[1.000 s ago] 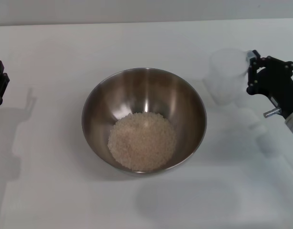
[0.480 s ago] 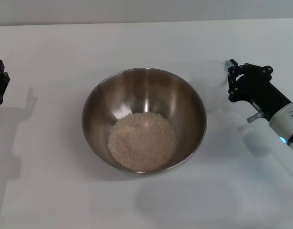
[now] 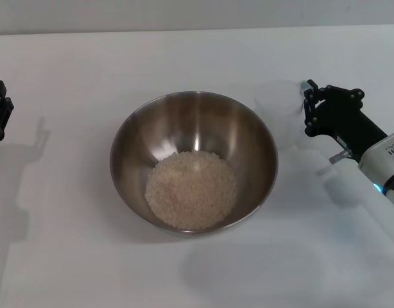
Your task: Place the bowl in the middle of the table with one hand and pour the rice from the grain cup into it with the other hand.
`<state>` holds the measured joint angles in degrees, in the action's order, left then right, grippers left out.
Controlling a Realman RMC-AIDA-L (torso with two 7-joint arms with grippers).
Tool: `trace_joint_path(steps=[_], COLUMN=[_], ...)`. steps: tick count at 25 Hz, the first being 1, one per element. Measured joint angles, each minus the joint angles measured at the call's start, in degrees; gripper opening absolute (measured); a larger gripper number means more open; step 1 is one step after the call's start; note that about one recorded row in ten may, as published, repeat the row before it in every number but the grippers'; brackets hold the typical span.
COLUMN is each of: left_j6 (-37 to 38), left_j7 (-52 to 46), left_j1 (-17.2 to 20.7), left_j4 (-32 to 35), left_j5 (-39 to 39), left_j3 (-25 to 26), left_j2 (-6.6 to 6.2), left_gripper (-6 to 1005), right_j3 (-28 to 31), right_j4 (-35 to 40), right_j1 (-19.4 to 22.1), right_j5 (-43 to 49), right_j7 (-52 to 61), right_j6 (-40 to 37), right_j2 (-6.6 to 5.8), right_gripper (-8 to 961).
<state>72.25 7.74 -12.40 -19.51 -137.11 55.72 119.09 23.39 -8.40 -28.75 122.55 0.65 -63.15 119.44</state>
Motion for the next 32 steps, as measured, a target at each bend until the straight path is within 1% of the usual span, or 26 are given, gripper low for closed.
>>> trace_joint_path(steps=[7, 13, 17, 20, 23, 25, 26, 30, 31, 32], left_j6=[0.1, 0.1, 0.1, 0.1, 0.1, 0.0, 0.0, 0.0, 0.0, 0.1], left_j7=[0.0, 0.0, 0.0, 0.0, 0.0, 0.0, 0.0, 0.0, 0.0, 0.0], left_j1=[-0.1, -0.1, -0.1, -0.1, -0.1, 0.0, 0.0, 0.1, 0.2, 0.2], left_j4=[0.0, 0.0, 0.1, 0.2, 0.2, 0.2, 0.2, 0.2, 0.2, 0.2], left_j5=[0.0, 0.0, 0.0, 0.0, 0.0, 0.0, 0.0, 0.0, 0.0, 0.0], left_j3=[0.0, 0.0, 0.0, 0.0, 0.0, 0.0, 0.0, 0.0, 0.0, 0.0], left_j2=[0.0, 0.0, 0.0, 0.0, 0.0, 0.0, 0.0, 0.0, 0.0, 0.0], left_gripper=[818, 818, 818, 818, 818, 818, 818, 818, 818, 818], right_j3=[-0.4, -0.6, -0.1, -0.1, -0.4, -0.5, -0.5, 0.0, 0.0, 0.3], right_j4=[-0.6, -0.6, -0.6, -0.6, -0.6, -1.1, -1.1, -2.2, -2.2, -2.4], right_j1=[0.0, 0.7, 2.2, 2.9, 3.4, 5.0, 5.0, 9.0, 9.0, 10.8], right_j5=[0.2, 0.3, 0.1, 0.0, 0.2, 0.2, 0.2, 0.0, 0.0, -0.1], right_j7=[-0.1, -0.1, -0.1, -0.1, -0.1, -0.1, -0.1, -0.2, -0.2, -0.2], right_j6=[1.4, 2.4, 2.4, 2.4, 2.1, 0.0, 0.0, -6.5, -6.5, -8.8], right_j2=[0.01, 0.11, 0.17, 0.15, 0.13, 0.12, 0.12, -0.05, -0.05, -0.04], right_gripper=[153, 247, 309, 318, 368, 401, 418, 484, 509, 533])
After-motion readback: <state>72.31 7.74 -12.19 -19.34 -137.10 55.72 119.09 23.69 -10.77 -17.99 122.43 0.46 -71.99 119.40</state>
